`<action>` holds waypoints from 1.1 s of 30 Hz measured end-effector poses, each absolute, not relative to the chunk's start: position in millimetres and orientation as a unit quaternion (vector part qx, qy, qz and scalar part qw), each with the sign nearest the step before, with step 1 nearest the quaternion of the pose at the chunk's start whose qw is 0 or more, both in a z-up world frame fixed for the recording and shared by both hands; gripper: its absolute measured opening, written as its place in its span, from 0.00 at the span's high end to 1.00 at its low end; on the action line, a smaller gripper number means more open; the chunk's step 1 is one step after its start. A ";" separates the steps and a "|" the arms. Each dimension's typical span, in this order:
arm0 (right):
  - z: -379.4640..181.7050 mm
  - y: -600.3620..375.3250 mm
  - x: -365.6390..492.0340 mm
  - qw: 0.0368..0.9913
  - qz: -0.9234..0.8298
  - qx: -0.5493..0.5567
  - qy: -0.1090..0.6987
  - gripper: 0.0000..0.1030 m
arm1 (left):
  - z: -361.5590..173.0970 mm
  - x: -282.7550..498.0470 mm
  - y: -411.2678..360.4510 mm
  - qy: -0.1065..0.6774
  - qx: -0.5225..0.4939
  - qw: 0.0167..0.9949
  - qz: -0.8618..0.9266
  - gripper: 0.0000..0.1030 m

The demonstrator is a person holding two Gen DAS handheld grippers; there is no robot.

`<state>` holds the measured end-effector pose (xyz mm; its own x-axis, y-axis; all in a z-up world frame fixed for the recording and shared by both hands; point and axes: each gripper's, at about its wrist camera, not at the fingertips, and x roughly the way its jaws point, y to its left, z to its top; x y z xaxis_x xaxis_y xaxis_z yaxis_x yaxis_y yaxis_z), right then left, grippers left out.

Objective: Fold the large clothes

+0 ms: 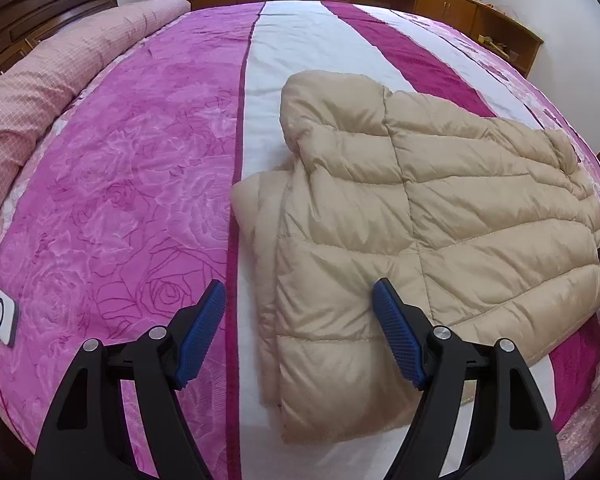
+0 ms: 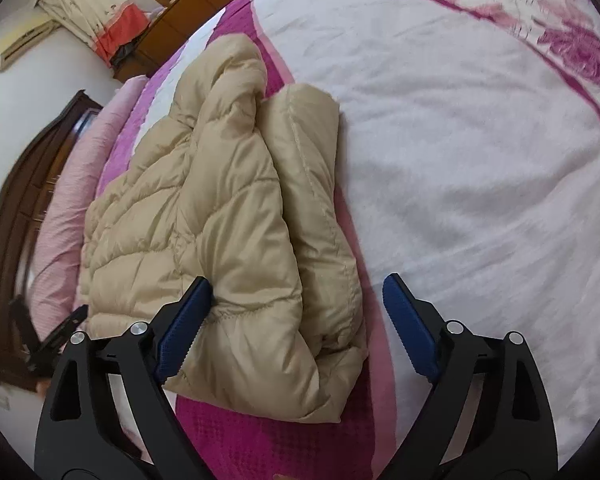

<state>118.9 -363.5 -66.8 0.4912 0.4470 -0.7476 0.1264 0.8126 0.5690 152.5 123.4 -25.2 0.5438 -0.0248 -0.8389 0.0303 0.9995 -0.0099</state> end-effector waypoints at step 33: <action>-41.2 -395.1 35.2 0.785 0.172 0.359 0.474 0.70 | -31.8 86.9 100.2 0.548 -0.063 0.827 -0.113 0.72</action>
